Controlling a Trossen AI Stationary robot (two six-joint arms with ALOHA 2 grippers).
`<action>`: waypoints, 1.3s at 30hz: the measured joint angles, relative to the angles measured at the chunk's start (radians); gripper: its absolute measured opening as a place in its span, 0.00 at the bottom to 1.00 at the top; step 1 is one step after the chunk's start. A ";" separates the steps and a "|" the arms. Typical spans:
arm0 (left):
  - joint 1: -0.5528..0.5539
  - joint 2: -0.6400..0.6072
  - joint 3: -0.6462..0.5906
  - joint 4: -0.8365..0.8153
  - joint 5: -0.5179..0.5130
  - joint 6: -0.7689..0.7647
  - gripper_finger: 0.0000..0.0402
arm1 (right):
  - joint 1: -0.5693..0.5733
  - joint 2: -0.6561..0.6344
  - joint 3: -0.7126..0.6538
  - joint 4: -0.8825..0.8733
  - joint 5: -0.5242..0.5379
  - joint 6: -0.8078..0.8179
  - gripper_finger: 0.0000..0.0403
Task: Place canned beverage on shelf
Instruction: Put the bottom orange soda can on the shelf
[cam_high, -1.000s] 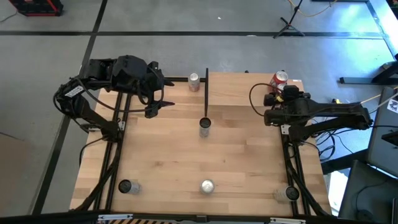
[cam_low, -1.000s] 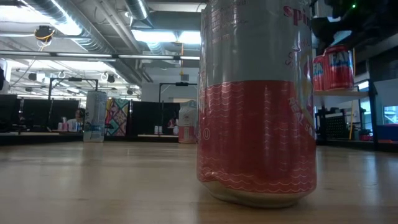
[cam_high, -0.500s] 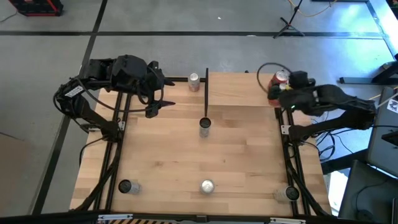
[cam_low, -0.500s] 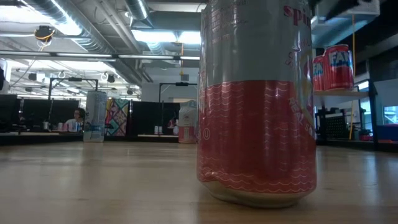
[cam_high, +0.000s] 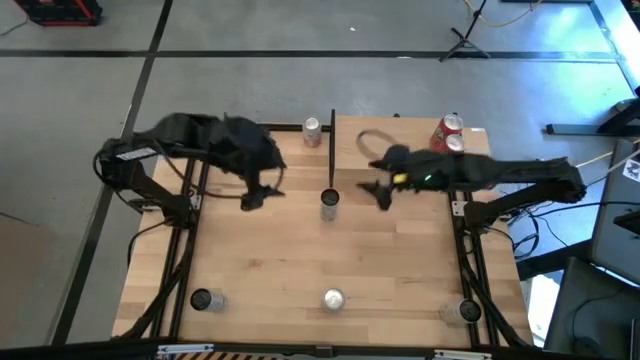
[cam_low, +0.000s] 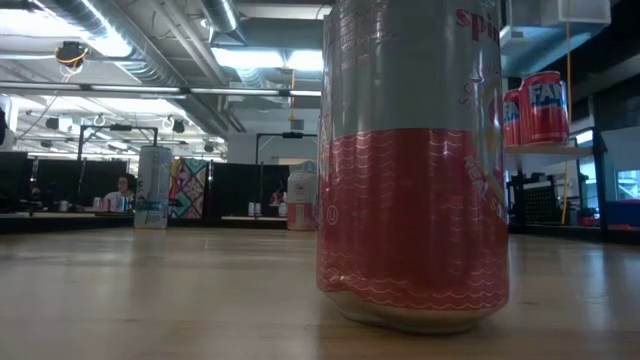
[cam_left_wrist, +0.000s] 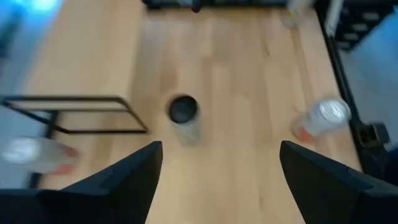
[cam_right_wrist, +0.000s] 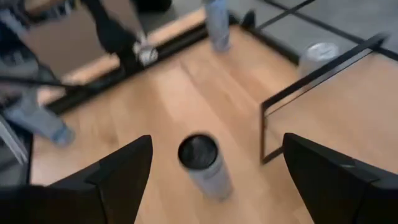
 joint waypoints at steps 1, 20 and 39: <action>-0.004 -0.004 -0.044 0.024 0.007 -0.017 0.77 | 0.019 0.016 -0.008 0.007 -0.009 -0.006 0.86; -0.128 -0.142 -0.685 0.597 -0.049 -0.461 0.77 | 0.157 0.150 -0.043 -0.022 -0.023 -0.017 0.86; -0.309 -0.021 -0.732 0.659 -0.091 -0.371 0.77 | 0.502 0.275 -0.042 -0.017 -0.172 0.337 0.86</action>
